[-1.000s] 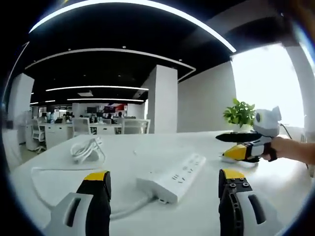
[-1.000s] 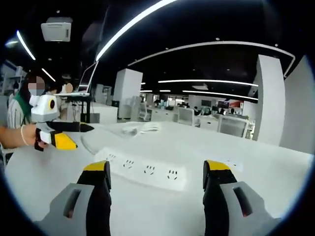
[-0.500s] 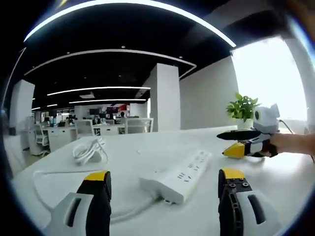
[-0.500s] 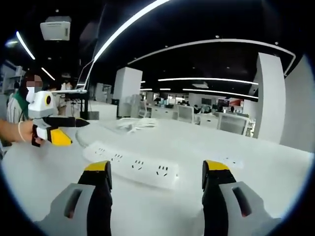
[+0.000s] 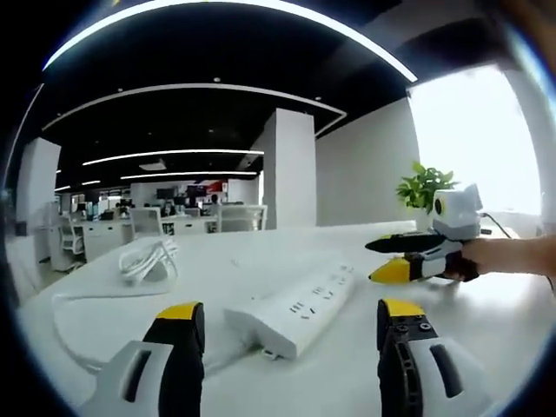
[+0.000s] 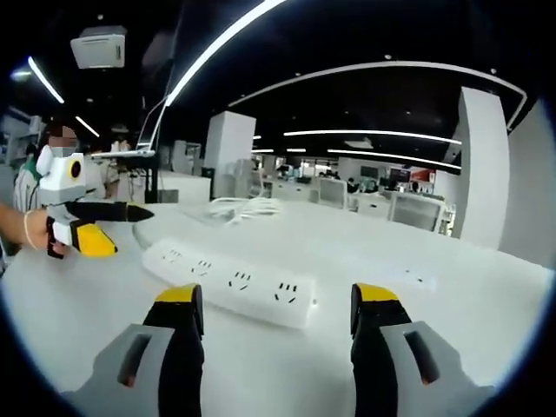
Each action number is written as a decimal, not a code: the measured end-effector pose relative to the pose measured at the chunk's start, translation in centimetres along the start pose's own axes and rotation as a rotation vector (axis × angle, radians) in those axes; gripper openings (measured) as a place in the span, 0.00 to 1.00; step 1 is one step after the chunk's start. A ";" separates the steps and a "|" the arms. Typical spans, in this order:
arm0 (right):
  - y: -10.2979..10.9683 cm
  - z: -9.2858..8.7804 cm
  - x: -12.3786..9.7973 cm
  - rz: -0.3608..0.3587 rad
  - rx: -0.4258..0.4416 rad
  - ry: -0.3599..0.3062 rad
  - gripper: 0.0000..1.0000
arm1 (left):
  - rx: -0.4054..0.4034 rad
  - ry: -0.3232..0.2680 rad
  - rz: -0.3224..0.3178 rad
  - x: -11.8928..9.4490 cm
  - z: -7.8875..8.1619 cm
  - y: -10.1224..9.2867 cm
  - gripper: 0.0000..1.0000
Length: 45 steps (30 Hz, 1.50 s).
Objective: Straighten the power strip on the desk, plug the charger into it
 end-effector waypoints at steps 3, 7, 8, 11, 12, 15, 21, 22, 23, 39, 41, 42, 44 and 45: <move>-0.1 -0.3 0.0 -0.006 0.011 0.018 0.66 | -0.001 0.018 -0.013 0.1 -0.3 -0.2 0.77; -0.2 -0.6 0.2 0.000 0.033 0.043 0.61 | -0.017 0.049 -0.031 0.4 -0.6 -0.3 0.74; -0.3 -0.7 0.2 -0.004 0.044 0.048 0.60 | -0.018 0.054 -0.031 0.5 -0.7 -0.2 0.74; -0.2 -0.7 0.3 0.000 0.058 0.055 0.59 | -0.051 0.075 -0.037 0.7 -0.9 0.1 0.69; -0.2 -0.8 0.3 0.002 0.054 0.060 0.58 | -0.061 0.083 -0.039 0.8 -1.0 0.2 0.66; -0.1 -0.9 0.4 0.004 0.051 0.070 0.58 | -0.086 0.110 -0.040 1.1 -1.4 0.6 0.62; -0.2 -1.1 0.5 -0.007 0.077 0.086 0.58 | -0.076 0.129 -0.015 1.2 -1.6 1.2 0.58; -0.2 -1.1 0.5 -0.006 0.074 0.089 0.57 | -0.080 0.130 -0.016 1.3 -1.7 1.2 0.58; -0.2 -1.1 0.5 -0.005 0.071 0.091 0.57 | -0.079 0.134 -0.016 1.3 -1.7 1.2 0.57; 0.0 -1.8 1.1 0.035 0.084 0.145 0.49 | -0.063 0.184 -0.032 2.1 -2.4 1.2 0.52; 0.0 -1.8 1.2 0.033 0.097 0.148 0.47 | -0.068 0.189 -0.033 2.1 -2.5 1.2 0.52; -0.1 -1.9 1.3 0.032 0.105 0.154 0.46 | -0.071 0.190 -0.035 2.1 -2.5 1.1 0.51; -0.1 -2.2 1.5 0.033 0.111 0.179 0.46 | -0.077 0.197 -0.038 2.1 -2.6 1.1 0.51; 0.0 -2.4 1.5 0.038 0.107 0.187 0.46 | -0.076 0.198 -0.036 2.1 -2.6 1.1 0.50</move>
Point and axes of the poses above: the point that each gripper's makers call its tool centre point, and the gripper's own axes: x roughly forward along the fingers, y roughly to its left, z roughly out of its top, the point moved 2 cm from there along -x, roughly backward along the fingers, and after that the axes turned 2 degrees about -x, right-handed, at the moved point
